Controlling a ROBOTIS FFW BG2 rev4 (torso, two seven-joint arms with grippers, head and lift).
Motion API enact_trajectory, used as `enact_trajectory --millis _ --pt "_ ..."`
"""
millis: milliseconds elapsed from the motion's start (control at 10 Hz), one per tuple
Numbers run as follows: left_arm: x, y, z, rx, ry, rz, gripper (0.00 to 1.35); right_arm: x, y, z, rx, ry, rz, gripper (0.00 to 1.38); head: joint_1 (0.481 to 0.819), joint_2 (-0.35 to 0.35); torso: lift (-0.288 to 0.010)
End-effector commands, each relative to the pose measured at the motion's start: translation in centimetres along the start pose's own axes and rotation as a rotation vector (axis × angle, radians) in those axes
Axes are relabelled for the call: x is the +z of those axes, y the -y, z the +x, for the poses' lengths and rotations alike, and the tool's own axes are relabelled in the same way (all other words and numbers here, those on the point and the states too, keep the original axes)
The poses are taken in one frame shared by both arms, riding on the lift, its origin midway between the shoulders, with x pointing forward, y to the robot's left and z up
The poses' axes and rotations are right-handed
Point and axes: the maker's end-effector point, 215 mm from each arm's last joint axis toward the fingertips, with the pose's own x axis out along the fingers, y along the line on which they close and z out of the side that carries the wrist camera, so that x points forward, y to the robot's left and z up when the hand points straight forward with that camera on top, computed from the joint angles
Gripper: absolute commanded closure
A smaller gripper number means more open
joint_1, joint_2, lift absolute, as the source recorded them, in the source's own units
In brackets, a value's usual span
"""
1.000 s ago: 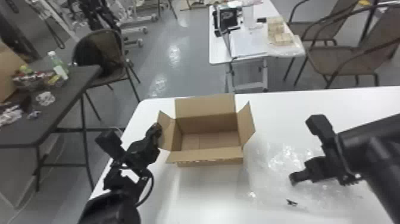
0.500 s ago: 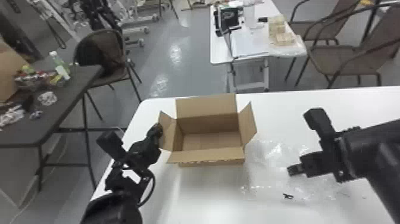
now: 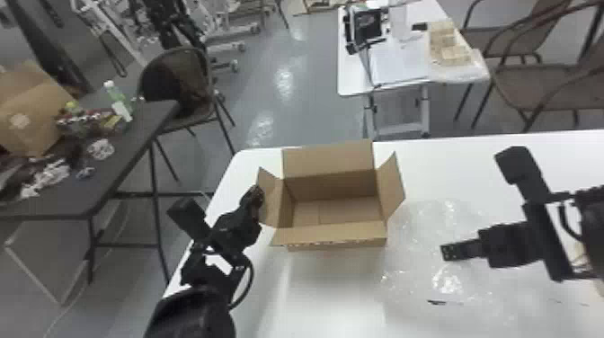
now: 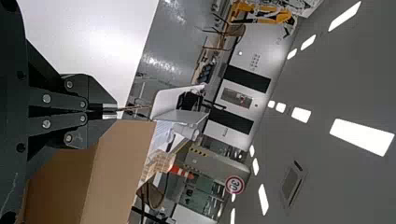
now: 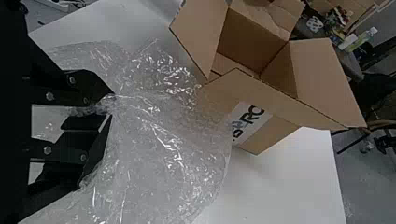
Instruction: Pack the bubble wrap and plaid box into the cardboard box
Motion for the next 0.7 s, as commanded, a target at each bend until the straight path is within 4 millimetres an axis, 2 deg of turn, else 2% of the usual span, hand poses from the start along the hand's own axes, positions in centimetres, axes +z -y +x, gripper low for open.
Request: enact_trajectory --millis 0,200,400,600 --pt "0.1 -0.2 0.0 0.006 0.001 0.001 1.21 -0.2 -1.1 -2.6 0.044 0.013 -0.007 1.08 0.695 0.350 -0.089" --pt "0.1 -0.4 -0.1 0.011 -0.001 0.006 1.21 0.8 -4.8 -3.9 0.184 0.057 -0.017 1.08 0.695 0.350 -0.089" --pt "-0.2 -0.4 -0.1 0.016 -0.008 0.006 1.21 4.0 -7.7 -5.5 0.262 0.129 -0.074 1.08 0.695 0.350 -0.089" --pt "-0.5 0.3 0.2 0.010 -0.013 0.002 1.21 7.5 -9.6 -5.7 0.310 0.204 -0.118 1.08 0.695 0.350 -0.089"
